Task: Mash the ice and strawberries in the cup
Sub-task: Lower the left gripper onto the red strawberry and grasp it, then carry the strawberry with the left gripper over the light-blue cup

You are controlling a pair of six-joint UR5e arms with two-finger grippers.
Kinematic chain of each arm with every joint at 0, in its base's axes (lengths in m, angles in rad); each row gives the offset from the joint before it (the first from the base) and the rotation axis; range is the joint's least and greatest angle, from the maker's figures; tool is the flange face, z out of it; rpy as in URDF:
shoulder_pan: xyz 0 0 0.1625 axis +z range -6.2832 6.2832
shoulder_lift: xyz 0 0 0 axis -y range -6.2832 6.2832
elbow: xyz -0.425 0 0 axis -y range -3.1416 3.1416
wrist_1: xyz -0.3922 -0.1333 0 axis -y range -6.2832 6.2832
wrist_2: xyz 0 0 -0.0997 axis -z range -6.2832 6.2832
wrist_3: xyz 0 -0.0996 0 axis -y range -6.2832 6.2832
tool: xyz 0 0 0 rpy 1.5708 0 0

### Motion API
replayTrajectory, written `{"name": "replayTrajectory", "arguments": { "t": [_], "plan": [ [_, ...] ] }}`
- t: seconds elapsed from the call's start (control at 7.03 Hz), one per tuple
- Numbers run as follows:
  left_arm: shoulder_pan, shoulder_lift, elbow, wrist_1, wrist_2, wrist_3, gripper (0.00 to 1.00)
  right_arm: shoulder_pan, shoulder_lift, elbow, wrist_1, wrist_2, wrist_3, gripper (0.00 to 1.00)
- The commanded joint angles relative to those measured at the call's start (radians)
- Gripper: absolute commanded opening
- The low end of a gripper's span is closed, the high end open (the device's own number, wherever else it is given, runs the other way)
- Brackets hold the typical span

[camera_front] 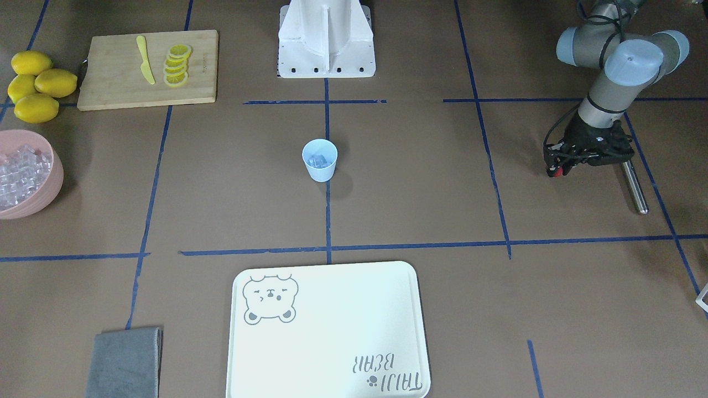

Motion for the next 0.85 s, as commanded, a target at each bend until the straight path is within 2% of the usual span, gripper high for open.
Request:
{"name": "replayTrajectory", "arguments": {
  "t": [0.0, 0.14, 0.28, 0.43, 0.57, 0.71],
  "plan": [
    [-0.024, -0.015, -0.132, 0.165, -0.036, 0.000, 0.00, 0.011, -0.004, 0.000, 0.000, 0.001, -0.003, 0.99],
    [-0.022, -0.036, -0.235, 0.313, -0.038, 0.002, 0.00, 0.022, -0.007, -0.003, -0.002, 0.001, -0.003, 0.99],
    [-0.022, -0.137, -0.298, 0.473, -0.044, -0.004, 0.00, 0.026, -0.026, -0.005, 0.000, 0.001, -0.004, 0.99],
    [-0.019, -0.294, -0.309, 0.638, -0.079, -0.076, 0.00, 0.033, -0.046, -0.005, 0.000, -0.001, -0.006, 0.99],
    [0.026, -0.448, -0.305, 0.738, -0.080, -0.180, 0.00, 0.046, -0.065, -0.006, 0.001, -0.003, -0.015, 0.99],
    [0.100, -0.546, -0.290, 0.771, -0.077, -0.298, 0.00, 0.060, -0.092, -0.009, 0.001, -0.003, -0.064, 0.99]
  ]
}}
